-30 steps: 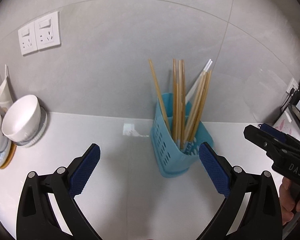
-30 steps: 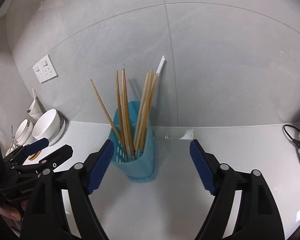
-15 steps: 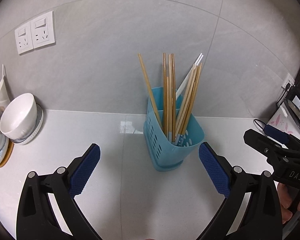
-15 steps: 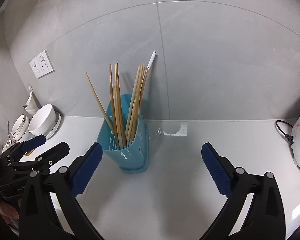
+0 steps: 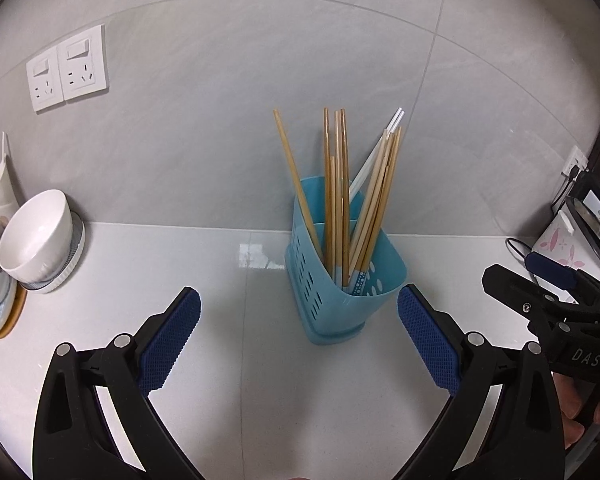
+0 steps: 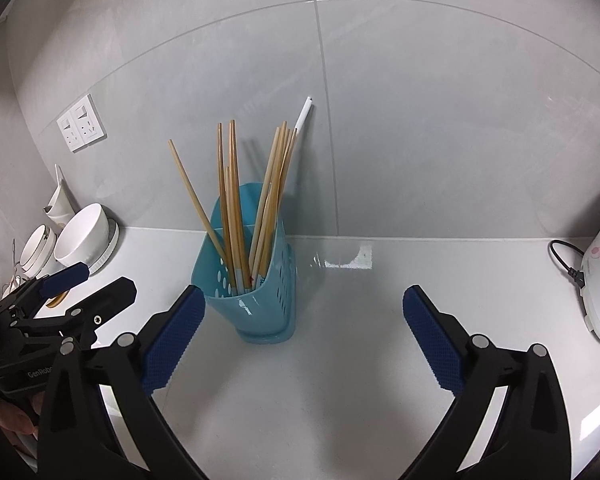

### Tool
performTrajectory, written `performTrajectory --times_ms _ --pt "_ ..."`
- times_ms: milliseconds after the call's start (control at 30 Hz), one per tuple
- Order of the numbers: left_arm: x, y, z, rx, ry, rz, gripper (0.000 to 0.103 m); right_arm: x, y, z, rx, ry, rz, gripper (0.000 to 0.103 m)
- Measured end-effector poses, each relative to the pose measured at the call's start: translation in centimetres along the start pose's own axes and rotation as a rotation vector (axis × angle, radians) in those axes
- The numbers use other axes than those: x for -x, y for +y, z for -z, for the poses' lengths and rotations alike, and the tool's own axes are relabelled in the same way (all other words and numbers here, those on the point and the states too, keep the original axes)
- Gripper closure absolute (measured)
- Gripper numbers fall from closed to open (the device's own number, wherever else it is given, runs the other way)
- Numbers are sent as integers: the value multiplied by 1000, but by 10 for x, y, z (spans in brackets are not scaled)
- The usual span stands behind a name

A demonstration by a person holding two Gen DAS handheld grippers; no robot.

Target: Organize utensils

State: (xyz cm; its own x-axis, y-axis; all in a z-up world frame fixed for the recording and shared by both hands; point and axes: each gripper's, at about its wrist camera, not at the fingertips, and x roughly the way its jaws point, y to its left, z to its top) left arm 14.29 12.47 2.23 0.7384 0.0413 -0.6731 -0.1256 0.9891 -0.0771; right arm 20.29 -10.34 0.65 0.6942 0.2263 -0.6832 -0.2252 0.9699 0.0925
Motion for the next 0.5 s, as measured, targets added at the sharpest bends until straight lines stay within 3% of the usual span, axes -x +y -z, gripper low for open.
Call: performTrajectory --times_ms 500 --pt "-1 -4 0 1 3 -1 6 0 -2 -1 1 3 3 8"
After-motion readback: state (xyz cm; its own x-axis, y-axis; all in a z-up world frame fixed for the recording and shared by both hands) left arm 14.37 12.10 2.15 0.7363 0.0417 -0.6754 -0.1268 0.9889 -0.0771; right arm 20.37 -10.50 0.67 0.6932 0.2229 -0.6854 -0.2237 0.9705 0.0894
